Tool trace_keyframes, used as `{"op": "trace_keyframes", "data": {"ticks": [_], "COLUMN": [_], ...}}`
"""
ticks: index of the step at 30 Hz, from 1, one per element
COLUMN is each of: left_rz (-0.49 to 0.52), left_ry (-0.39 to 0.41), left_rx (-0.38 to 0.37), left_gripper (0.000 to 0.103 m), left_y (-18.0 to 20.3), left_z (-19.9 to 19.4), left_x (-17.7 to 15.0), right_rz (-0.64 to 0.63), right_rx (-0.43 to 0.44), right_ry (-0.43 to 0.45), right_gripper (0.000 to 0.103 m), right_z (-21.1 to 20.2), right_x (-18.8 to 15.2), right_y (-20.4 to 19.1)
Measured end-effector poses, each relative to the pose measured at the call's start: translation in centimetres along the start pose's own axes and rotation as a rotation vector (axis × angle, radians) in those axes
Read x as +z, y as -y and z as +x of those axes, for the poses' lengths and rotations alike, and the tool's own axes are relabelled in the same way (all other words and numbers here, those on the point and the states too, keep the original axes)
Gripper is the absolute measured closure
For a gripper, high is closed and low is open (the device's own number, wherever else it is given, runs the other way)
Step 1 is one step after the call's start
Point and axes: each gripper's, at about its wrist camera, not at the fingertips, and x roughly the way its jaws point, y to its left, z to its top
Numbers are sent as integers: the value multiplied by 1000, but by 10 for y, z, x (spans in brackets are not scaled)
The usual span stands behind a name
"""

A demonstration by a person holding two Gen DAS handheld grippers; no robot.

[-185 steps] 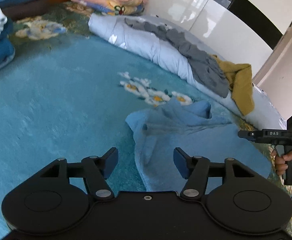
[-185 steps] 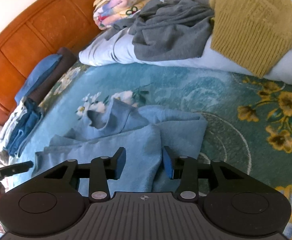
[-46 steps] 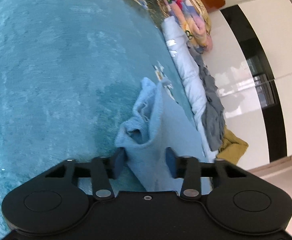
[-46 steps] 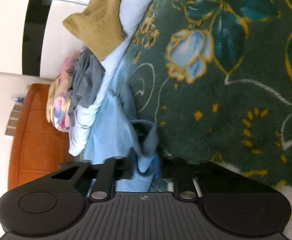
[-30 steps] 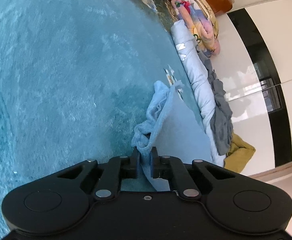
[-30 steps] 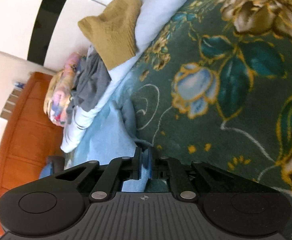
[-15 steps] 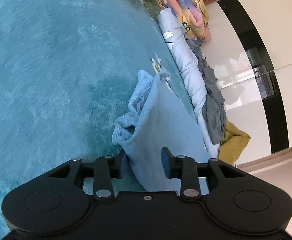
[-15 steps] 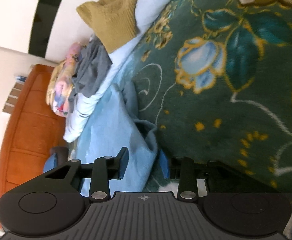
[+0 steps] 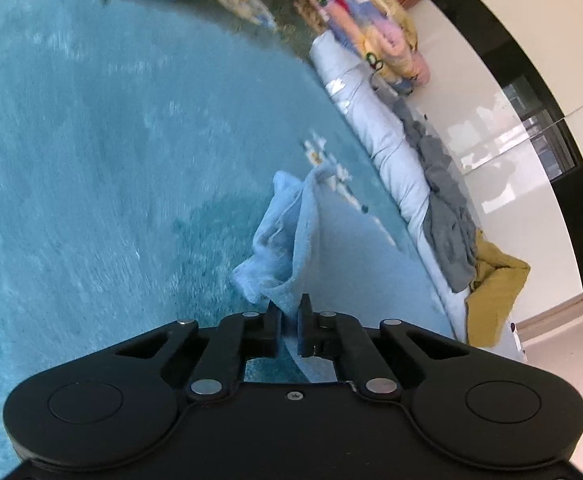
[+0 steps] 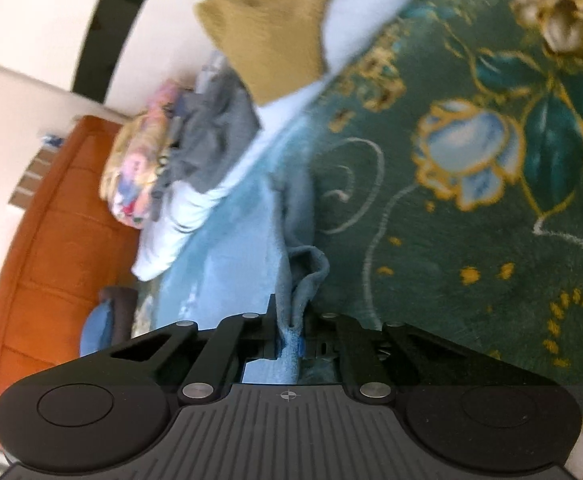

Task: Fold clothes

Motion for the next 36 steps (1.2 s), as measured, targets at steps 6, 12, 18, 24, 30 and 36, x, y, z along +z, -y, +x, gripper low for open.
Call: {"op": "trace_keyframes", "data": {"ticks": [6, 12, 18, 24, 30, 36], "left_rz": [37, 59, 63, 60, 96, 183], "left_ry": [16, -10, -56, -46, 64, -4], "left_rx": [-20, 0, 52, 64, 71, -9], "left_gripper": [100, 100, 96, 82, 82, 82], "left_y": [-3, -18, -33, -51, -37, -6], "left_z": [-35, -55, -48, -57, -73, -45], "left_x": [-6, -24, -30, -21, 5, 0], "right_rz": [-9, -12, 9, 2, -43, -141], "right_rx": [19, -13, -64, -65, -41, 11], "right_ry": [1, -28, -63, -52, -15, -126], "right_gripper": [98, 98, 96, 90, 69, 61], "right_z": [-30, -50, -46, -59, -67, -37], "right_x": [-18, -42, -51, -41, -20, -6], "right_y": [-1, 16, 30, 37, 42, 34]}}
